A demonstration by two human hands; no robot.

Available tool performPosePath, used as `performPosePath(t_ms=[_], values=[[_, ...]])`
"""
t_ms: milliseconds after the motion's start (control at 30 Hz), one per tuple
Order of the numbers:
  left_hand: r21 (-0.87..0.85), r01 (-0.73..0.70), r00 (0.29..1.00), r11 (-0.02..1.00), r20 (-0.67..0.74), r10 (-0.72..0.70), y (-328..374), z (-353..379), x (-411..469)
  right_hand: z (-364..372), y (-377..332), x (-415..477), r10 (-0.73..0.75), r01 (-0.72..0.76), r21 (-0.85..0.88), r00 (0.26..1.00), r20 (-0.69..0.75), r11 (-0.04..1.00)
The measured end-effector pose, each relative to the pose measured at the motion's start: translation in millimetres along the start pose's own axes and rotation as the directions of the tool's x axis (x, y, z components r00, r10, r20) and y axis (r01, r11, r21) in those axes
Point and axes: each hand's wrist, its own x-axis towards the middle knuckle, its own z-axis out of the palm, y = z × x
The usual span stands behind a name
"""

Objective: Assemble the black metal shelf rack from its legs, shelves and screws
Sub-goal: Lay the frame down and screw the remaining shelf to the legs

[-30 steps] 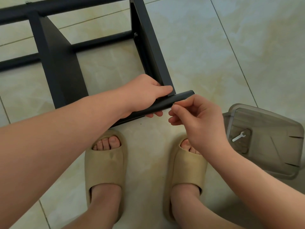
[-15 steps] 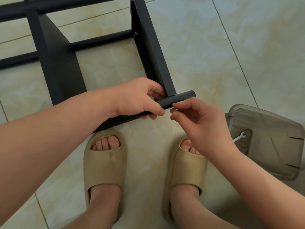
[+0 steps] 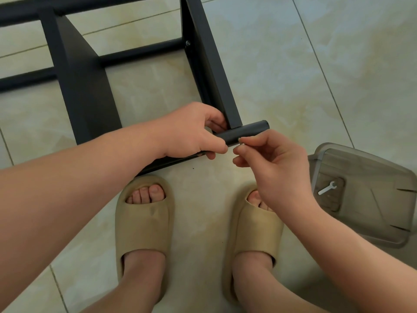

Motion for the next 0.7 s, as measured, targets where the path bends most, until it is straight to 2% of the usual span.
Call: performPosePath(t_ms=[100,133,267,500,700], values=[[-0.007,0.007,1.0,1.0,0.001,-0.007,0.1,-0.6,0.1,-2.5,-2.4,2.8,-0.028,0.035,-0.14,0.998,0.049,0.99],[-0.014,0.008,1.0,1.0,0.003,-0.008,0.4,-0.5,-0.1,-3.6,-3.2,4.9,-0.011,0.018,-0.116,0.999,0.053,0.993],[-0.035,0.002,1.0,0.999,0.007,-0.001,1.4,-1.2,-1.1,-2.4,-5.0,6.5,0.072,-0.079,0.178,0.996,0.047,0.981],[-0.064,0.007,0.999,0.998,0.032,-0.005,-0.4,-2.3,-2.2,-0.4,-3.9,1.3,0.101,-0.107,0.242,0.994,0.036,0.964],[-0.093,0.016,0.998,0.995,0.061,-0.01,1.4,-5.0,-0.8,-1.6,-4.9,4.2,0.214,-0.242,0.44,0.97,0.113,0.865]])
